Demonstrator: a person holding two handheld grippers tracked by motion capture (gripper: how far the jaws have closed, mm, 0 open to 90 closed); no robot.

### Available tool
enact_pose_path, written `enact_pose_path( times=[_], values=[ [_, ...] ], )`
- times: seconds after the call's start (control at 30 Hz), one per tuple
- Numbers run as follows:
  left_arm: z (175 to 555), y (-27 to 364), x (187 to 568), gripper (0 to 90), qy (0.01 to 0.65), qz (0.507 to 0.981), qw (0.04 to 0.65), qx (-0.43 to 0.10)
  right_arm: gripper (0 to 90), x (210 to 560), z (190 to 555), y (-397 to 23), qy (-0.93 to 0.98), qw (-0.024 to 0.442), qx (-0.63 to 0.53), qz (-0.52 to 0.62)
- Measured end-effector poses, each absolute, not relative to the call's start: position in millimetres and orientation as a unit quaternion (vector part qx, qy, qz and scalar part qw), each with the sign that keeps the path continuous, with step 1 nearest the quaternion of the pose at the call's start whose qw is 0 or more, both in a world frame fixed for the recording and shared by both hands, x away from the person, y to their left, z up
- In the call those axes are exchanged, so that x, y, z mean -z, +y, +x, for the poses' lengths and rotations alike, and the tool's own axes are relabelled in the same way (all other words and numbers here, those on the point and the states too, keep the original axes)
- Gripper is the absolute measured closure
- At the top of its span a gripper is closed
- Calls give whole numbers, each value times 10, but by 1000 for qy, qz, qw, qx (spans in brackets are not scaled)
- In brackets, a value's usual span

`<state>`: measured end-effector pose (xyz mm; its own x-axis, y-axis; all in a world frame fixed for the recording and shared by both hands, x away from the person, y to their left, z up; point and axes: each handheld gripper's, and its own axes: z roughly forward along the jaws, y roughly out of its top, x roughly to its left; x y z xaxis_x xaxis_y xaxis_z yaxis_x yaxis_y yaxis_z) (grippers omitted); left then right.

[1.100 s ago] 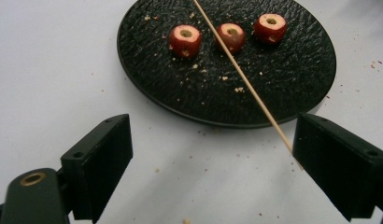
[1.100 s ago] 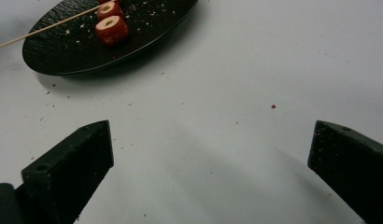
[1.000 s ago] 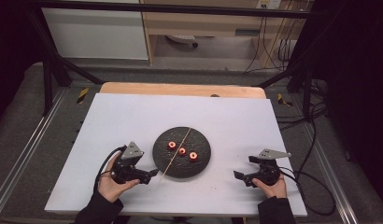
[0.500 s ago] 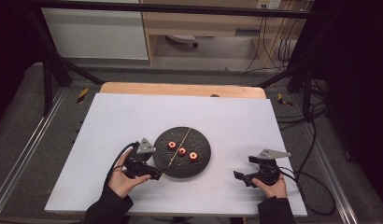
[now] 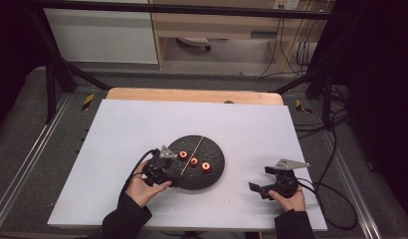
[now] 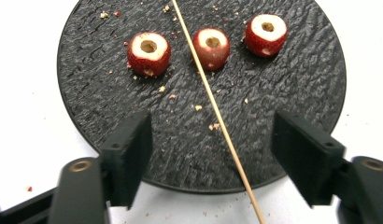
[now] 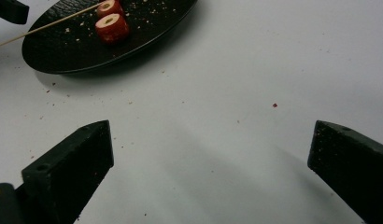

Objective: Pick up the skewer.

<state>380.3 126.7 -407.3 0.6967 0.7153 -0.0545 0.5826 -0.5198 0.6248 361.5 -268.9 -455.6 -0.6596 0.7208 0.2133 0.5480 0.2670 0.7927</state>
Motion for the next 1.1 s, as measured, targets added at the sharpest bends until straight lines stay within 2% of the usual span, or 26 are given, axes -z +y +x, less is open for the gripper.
enact_pose_path(
  times=[0.23,0.63,1.1],
  values=[
    [3832,1147,4068,494,387,866,295,-115,8,4556,3614,-2689,790,94,-453,401],
    [3863,1028,4117,682,400,871,263,-109,8,4555,3613,-2689,790,93,-455,400],
    [3892,947,4150,792,413,875,227,-107,8,4555,3612,-2688,790,90,-454,401]
  ],
)
